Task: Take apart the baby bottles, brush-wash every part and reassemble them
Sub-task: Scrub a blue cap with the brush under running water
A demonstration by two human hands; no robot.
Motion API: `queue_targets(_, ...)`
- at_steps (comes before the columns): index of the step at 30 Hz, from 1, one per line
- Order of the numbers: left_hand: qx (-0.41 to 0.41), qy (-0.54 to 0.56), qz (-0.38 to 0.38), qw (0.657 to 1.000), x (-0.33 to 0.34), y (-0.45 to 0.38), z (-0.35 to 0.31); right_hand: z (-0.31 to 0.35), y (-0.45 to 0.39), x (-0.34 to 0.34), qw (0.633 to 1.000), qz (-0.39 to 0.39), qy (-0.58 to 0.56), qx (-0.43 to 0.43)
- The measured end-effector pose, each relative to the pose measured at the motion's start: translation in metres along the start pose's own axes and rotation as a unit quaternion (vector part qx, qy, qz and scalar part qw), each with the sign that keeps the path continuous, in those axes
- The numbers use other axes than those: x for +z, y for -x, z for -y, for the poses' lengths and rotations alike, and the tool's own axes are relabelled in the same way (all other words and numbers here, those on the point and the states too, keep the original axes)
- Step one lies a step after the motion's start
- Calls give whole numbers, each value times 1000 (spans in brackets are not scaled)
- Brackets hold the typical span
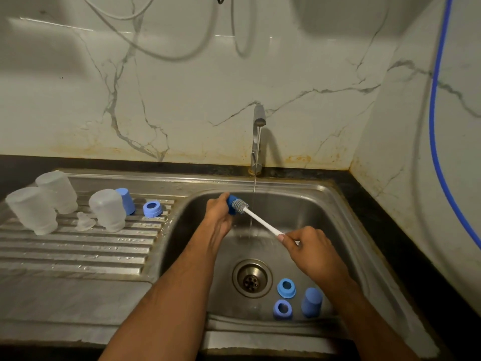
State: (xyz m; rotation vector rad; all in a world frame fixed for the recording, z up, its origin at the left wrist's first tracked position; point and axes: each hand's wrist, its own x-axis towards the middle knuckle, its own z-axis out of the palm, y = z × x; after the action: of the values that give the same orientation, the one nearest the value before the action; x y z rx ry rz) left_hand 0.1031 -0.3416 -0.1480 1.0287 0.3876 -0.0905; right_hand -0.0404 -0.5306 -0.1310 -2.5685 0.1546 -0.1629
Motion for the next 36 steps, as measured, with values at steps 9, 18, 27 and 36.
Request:
queue_targets(9,-10,44,-40,998,-13,-2,-6,-23,-2,-14,998,-53,4,30)
queue_targets(18,2,-45,46,998,12,9,7,6,-4,2,999,-39,-34,1)
queue_targets(27,10,23,-3,1000,8,12,-4,7,-2,10,996,7,-87,2)
queue_targets(36,-18,99,21,995,4,11,-6,4,4,9,993,15,-117,-13)
